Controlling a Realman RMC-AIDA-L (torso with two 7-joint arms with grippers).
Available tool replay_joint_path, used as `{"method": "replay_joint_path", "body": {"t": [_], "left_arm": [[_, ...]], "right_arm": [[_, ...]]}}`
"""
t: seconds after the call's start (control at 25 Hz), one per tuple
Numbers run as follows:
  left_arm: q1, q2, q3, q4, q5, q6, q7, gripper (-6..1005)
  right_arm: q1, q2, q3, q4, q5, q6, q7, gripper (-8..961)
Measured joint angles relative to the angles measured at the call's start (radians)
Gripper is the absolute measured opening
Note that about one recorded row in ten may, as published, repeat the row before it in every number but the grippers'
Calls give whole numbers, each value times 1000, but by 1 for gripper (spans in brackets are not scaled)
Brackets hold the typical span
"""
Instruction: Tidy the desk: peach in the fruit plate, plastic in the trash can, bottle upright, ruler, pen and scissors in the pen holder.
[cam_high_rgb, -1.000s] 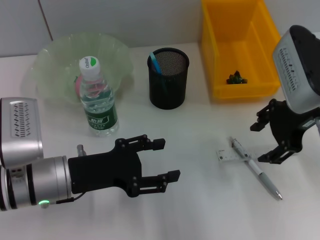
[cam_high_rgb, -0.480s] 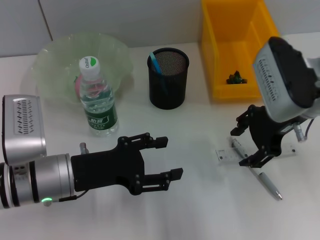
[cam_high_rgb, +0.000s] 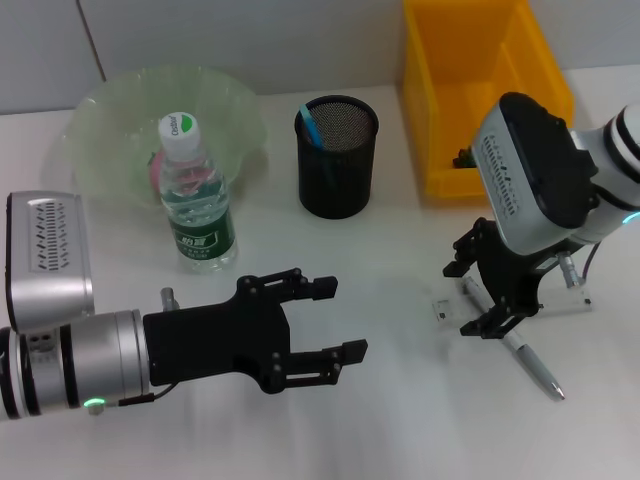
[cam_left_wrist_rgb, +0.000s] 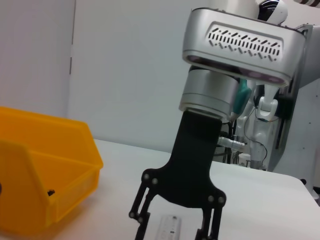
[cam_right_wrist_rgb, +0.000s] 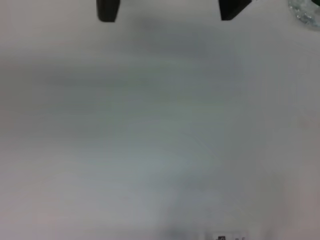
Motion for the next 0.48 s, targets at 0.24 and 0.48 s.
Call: {"method": "replay_joint_path", "body": {"t": [0.24,0.48], "left_arm": [[1,1,3,0,0,1,0,785],[3,1,0,0,10,2,0,785]], "right_arm": [[25,0,-1,66,7,30,1,644],[46,0,-2,122,7,64,1,636]]}}
